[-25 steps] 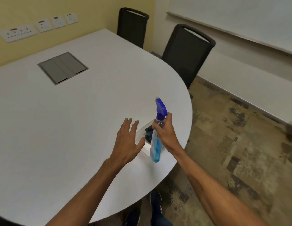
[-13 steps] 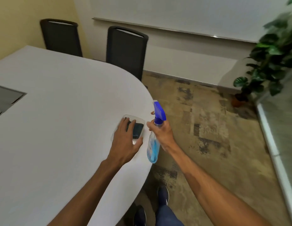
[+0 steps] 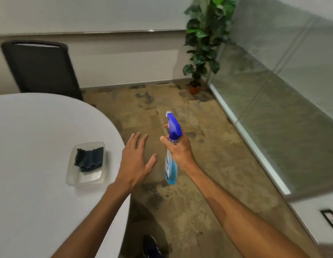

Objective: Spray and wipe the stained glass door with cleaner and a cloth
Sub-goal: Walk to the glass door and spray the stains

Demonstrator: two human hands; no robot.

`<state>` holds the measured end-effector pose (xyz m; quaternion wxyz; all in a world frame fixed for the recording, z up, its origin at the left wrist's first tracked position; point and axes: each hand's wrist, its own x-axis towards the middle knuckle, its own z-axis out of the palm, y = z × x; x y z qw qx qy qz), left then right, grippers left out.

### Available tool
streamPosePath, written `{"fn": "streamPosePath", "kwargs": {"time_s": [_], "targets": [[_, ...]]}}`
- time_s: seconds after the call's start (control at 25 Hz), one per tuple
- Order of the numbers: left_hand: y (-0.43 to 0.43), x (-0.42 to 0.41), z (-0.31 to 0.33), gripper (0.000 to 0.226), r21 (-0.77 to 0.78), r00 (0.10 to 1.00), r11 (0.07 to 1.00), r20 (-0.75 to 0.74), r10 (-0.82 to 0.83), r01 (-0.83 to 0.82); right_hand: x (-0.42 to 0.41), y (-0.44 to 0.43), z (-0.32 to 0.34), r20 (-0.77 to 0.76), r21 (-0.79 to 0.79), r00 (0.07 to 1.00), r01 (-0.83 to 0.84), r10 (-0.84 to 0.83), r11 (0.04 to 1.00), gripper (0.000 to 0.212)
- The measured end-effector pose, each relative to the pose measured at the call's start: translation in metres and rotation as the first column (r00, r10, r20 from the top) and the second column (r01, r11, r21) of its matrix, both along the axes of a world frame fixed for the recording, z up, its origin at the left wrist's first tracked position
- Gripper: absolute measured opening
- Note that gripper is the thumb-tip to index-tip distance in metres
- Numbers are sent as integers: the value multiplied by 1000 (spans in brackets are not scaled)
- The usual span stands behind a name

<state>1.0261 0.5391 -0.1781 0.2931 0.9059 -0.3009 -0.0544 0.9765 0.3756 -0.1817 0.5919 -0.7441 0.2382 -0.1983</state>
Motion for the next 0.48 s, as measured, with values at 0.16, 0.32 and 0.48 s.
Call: {"fn": "streamPosePath", "kwargs": {"time_s": [0.16, 0.32, 0.48], "targets": [[-44, -44, 1, 74, 2, 986, 986, 37, -165, 165, -76, -38, -1, 17, -1, 980, 199, -199, 980, 33], [-90, -103, 6, 74, 10, 943, 945, 63, -328, 328, -165, -66, 5, 38, -61, 937, 350, -348, 935, 30], [-129, -178, 10, 75, 17, 876, 879, 85, -476, 476, -268, -83, 13, 48, -91, 870, 492, -490, 866, 29]]}}
